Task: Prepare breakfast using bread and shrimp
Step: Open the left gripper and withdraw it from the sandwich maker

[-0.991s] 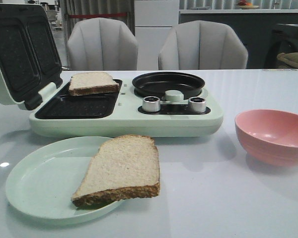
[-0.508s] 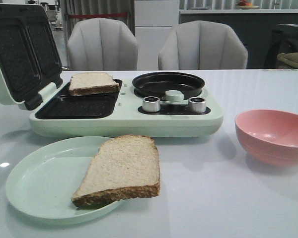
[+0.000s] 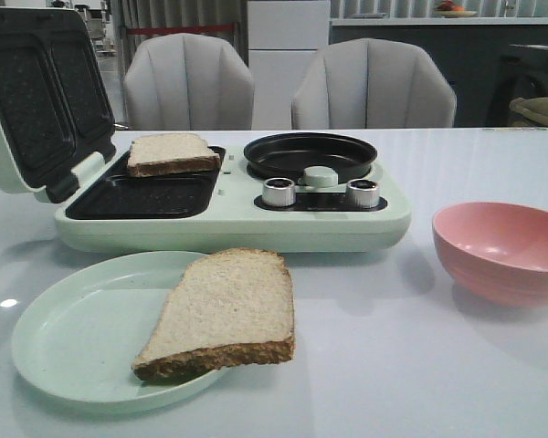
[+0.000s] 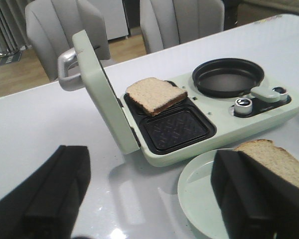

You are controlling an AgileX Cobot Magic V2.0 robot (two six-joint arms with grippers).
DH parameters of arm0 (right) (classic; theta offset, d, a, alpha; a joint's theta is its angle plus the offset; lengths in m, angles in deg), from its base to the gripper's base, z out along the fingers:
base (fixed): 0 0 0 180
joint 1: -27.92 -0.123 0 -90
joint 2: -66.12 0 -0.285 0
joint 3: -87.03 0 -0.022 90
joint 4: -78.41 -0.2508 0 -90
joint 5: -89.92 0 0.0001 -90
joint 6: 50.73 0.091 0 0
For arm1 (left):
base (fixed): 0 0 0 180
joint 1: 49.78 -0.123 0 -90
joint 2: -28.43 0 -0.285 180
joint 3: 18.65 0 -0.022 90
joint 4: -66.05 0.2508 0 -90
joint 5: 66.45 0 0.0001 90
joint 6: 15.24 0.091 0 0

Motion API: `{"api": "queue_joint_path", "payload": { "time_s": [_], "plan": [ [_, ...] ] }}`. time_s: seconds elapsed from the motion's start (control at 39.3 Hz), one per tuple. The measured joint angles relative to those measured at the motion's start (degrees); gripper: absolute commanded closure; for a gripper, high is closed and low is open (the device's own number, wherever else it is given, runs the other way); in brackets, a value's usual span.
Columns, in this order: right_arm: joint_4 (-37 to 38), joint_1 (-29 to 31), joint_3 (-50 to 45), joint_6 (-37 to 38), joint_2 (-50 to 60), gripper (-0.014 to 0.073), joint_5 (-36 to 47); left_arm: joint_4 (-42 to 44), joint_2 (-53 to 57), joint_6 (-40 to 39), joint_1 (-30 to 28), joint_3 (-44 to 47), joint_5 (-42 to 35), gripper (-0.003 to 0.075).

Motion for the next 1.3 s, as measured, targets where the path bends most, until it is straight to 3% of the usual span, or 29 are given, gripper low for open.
{"api": "queue_joint_path", "payload": {
  "time_s": [0.23,0.56,0.81,0.89,1.07,1.3],
  "plan": [
    [0.0,0.0,0.0,0.0,0.0,0.0451,0.0,-1.6,13.1,0.0,0.0,6.9,0.0,0.0169],
    [-0.1,0.0,0.0,0.0,0.0,0.0451,0.1,-1.8,13.4,0.0,0.0,10.6,-3.0,0.0169],
    [-3.4,-0.3,1.5,5.7,0.0,0.0451,9.0,-2.0,13.4,0.0,0.0,11.3,-3.5,0.0169],
    [-3.1,-0.3,4.6,5.9,0.0,0.0451,6.7,-2.1,13.4,0.0,0.0,11.3,-3.5,0.0169],
    [-2.8,-0.3,15.9,6.0,-5.9,0.0451,-9.1,-2.2,13.4,0.0,0.0,11.3,-3.7,0.0169],
    [-2.8,-0.3,18.8,6.0,-13.1,0.0451,-14.6,-2.3,13.4,0.0,0.0,11.3,-3.8,0.0169]
  ]
}}
